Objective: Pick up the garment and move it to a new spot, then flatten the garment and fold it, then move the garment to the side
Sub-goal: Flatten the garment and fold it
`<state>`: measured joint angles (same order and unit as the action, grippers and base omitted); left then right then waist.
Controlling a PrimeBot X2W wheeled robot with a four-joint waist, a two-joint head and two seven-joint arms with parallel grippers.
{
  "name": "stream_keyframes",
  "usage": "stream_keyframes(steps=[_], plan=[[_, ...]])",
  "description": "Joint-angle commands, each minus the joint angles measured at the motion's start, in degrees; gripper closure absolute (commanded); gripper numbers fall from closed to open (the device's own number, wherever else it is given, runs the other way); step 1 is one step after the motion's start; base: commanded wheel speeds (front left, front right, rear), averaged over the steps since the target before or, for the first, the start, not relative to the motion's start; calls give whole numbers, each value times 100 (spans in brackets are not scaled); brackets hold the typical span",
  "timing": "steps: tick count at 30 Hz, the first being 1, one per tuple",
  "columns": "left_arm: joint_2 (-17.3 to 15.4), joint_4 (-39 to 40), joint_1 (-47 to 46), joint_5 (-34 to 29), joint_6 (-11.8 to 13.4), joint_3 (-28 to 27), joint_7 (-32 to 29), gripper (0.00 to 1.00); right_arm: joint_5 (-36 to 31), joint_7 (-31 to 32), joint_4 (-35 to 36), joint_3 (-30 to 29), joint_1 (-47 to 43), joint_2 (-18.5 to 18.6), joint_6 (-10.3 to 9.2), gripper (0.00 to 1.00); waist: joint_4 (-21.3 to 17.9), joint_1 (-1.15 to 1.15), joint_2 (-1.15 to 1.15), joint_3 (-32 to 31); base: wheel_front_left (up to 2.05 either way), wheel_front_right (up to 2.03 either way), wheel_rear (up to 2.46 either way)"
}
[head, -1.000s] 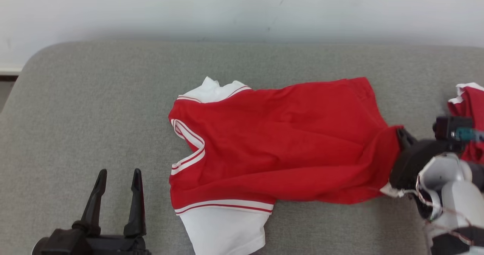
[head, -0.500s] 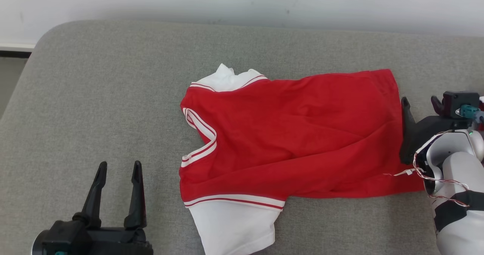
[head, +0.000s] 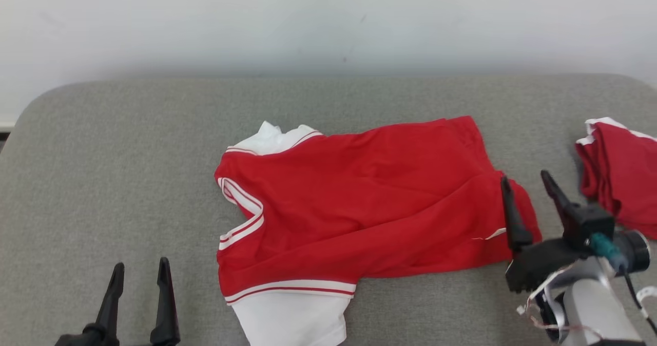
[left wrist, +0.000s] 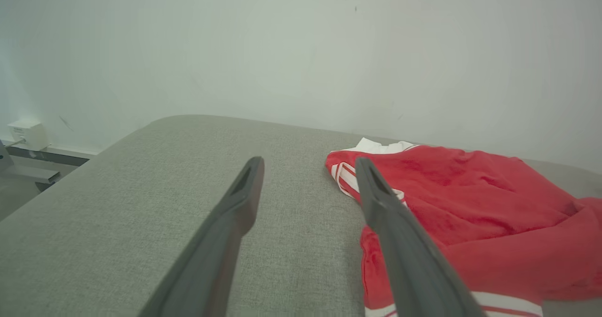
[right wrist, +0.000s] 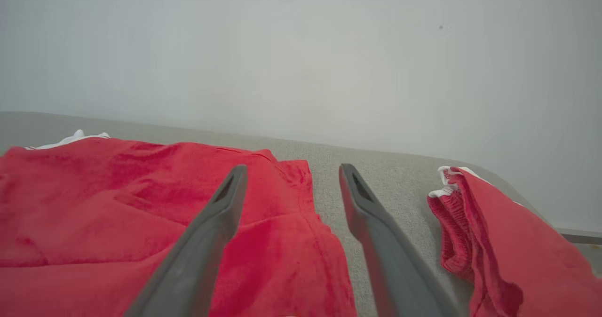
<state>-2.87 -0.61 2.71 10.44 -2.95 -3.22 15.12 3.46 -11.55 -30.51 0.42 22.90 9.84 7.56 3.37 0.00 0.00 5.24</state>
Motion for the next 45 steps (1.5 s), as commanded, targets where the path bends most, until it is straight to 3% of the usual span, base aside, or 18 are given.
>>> stream_keyframes(steps=[1, 8, 15, 29, 45], plan=[[-2, -38, 134, -10, 31, -43, 2, 0, 59, -95, 177, 113, -248, 3, -17, 0, -260, 0, 0, -289, 0, 0, 0], [-3, -78, 457, -1, 68, -53, 1, 0, 176, -230, 844, 391, -1102, -55, -17, 0, -426, 0, 0, -565, 0, 0, 0], [-3, -45, 708, 69, 107, 99, 1, 0, 195, -195, 1134, 291, -1714, -264, -17, 0, -433, 0, 0, -670, 0, 0, 0], [-2, -55, 753, 85, 111, 127, 1, 0, 180, -85, 1560, 166, -2045, -452, -17, 0, -402, 0, 0, -722, 0, 0, 0], [-3, -18, 684, 180, 185, 112, 1, 0, 224, -88, 1967, 409, -2614, -657, -17, 0, -347, 0, 0, -845, 0, 0, 0]])
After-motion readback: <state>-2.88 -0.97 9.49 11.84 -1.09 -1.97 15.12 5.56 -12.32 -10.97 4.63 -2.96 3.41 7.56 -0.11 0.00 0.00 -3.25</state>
